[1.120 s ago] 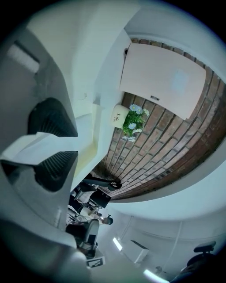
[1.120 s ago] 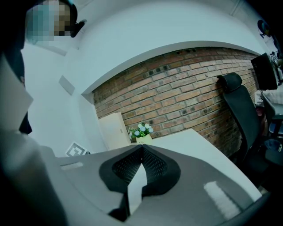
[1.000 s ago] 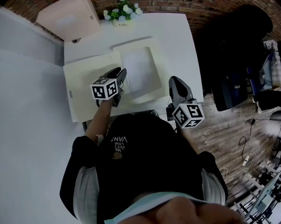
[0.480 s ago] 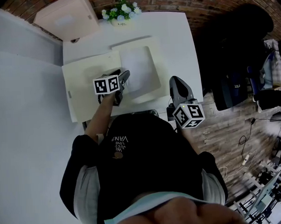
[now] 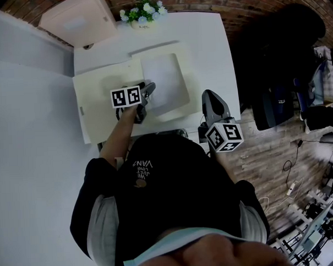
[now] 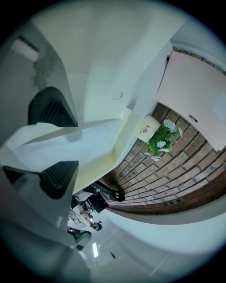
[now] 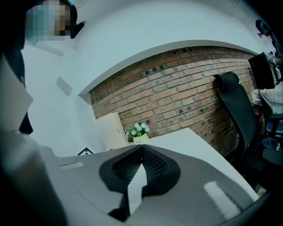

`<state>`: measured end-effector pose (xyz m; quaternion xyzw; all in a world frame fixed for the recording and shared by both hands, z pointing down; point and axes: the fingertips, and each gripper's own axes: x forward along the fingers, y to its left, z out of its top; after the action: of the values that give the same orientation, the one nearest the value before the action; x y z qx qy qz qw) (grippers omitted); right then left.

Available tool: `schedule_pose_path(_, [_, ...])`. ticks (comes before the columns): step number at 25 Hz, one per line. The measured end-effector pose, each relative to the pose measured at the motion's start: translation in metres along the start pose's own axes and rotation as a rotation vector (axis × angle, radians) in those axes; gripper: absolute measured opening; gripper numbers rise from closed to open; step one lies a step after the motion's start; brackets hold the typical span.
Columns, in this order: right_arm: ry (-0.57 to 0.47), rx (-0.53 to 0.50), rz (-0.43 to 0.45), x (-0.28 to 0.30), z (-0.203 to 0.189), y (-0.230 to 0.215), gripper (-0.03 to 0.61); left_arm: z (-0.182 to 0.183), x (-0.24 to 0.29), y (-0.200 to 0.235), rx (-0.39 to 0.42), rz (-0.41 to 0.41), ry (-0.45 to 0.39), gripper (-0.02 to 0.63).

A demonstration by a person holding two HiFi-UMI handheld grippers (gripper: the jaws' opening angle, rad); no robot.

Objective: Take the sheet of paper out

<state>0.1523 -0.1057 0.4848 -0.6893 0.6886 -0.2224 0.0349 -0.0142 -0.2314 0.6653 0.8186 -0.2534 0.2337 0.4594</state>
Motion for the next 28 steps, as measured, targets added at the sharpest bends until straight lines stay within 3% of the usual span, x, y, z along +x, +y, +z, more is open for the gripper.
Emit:
schedule_pose_path(8, [-0.002, 0.004, 0.001, -0.002, -0.001, -0.003, 0.0, 0.0, 0.002, 0.001, -0.118, -0.035, -0.004, 0.232])
schedule_pose_path(17, [-0.004, 0.007, 0.0, -0.003, -0.001, -0.004, 0.002, -0.005, 0.009, -0.007, -0.252, -0.133, 0.026, 0.229])
schedule_pose_path(19, [-0.004, 0.008, -0.001, -0.004, -0.001, -0.005, 0.002, -0.008, 0.01, -0.006, -0.258, -0.127, 0.042, 0.194])
schedule_pose_path(22, [-0.004, 0.01, -0.004, -0.005, -0.002, -0.006, 0.001, -0.012, 0.011, 0.0, -0.24, -0.093, 0.057, 0.079])
schedule_pose_path(25, [-0.003, 0.013, -0.007, -0.006, -0.002, -0.007, 0.001, -0.012, 0.011, 0.004, -0.219, -0.071, 0.06, 0.003])
schedule_pose_path(28, [-0.002, 0.012, -0.004, -0.006, -0.003, -0.006, 0.0, -0.012, 0.01, 0.004, -0.204, -0.067, 0.06, 0.003])
